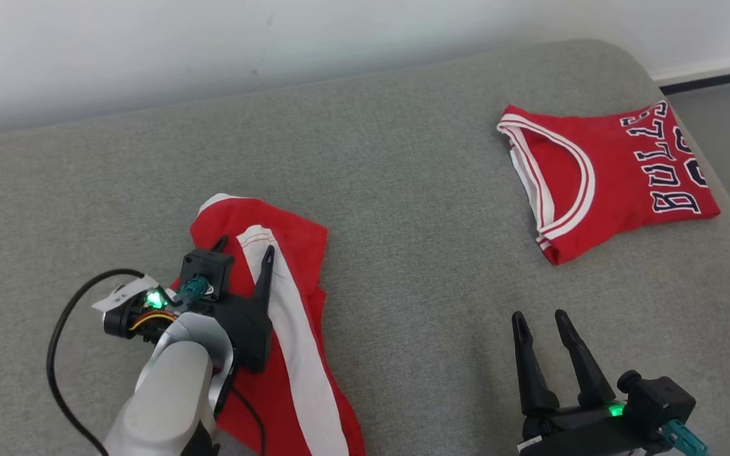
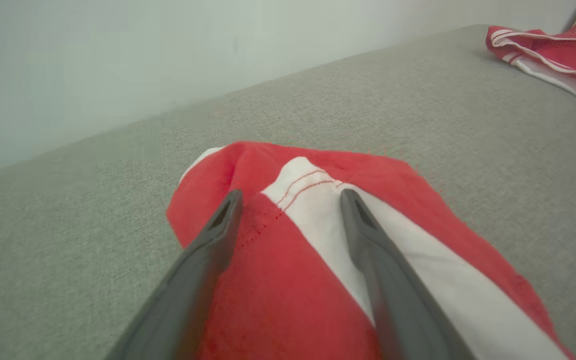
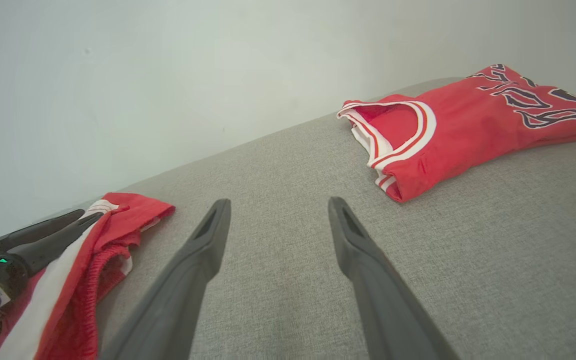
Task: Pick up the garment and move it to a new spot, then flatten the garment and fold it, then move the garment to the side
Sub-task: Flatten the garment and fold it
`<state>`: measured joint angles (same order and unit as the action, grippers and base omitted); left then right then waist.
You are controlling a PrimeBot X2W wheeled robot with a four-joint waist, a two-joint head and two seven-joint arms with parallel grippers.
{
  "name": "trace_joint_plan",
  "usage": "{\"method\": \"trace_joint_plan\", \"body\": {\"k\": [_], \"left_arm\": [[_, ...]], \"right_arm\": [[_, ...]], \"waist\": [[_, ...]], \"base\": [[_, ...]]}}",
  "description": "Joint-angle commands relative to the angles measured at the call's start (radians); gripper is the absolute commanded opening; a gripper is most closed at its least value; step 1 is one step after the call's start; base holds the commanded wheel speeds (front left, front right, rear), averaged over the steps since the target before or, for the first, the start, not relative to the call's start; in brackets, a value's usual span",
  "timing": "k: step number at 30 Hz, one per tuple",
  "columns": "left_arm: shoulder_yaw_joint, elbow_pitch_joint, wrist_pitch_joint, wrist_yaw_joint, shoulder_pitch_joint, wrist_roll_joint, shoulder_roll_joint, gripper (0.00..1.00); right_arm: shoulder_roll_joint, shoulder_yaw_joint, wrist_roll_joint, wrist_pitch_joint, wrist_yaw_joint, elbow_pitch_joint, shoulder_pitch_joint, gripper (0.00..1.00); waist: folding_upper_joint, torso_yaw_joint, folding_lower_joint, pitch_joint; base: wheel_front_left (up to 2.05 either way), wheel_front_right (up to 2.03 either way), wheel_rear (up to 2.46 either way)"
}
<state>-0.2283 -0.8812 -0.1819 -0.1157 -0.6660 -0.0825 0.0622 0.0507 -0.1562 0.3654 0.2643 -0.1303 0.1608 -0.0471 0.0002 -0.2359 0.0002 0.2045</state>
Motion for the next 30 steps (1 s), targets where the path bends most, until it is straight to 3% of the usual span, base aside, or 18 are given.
{"method": "trace_joint_plan", "body": {"k": [1,2,16,22,30], "left_arm": [[-0.004,-0.021,-0.01,-0.005,-0.026,-0.007,0.001,0.37],[-0.006,-0.037,-0.015,-0.006,-0.032,-0.008,0.0,0.0],[-0.029,-0.106,-0.076,-0.002,-0.076,-0.051,-0.008,0.0],[0.027,0.079,-0.082,0.028,0.033,-0.104,-0.003,0.0],[0.115,0.369,-0.082,0.083,0.363,-0.165,0.044,0.0]], "right_arm": [[-0.001,-0.002,0.003,0.001,-0.001,-0.001,-0.013,1.0],[0.0,-0.001,0.003,0.0,-0.001,-0.001,-0.011,1.0],[0.0,0.013,-0.028,0.001,-0.001,0.001,0.024,1.0],[0.0,0.036,-0.038,0.001,-0.001,0.002,0.064,1.0],[-0.001,0.025,-0.054,0.0,-0.001,0.01,0.091,1.0]], "waist": [[-0.0002,-0.019,-0.0002,0.016],[-0.0002,-0.02,-0.0002,0.015],[-0.0002,0.036,-0.0002,-0.044],[-0.0002,0.103,-0.0002,-0.08],[-0.0002,0.203,-0.0002,-0.115]], "base": [[0.0,0.0,0.0],[0.0,0.0,0.0],[0.0,0.0,0.0],[0.0,0.0,0.0],[0.0,0.0,0.0]]}}
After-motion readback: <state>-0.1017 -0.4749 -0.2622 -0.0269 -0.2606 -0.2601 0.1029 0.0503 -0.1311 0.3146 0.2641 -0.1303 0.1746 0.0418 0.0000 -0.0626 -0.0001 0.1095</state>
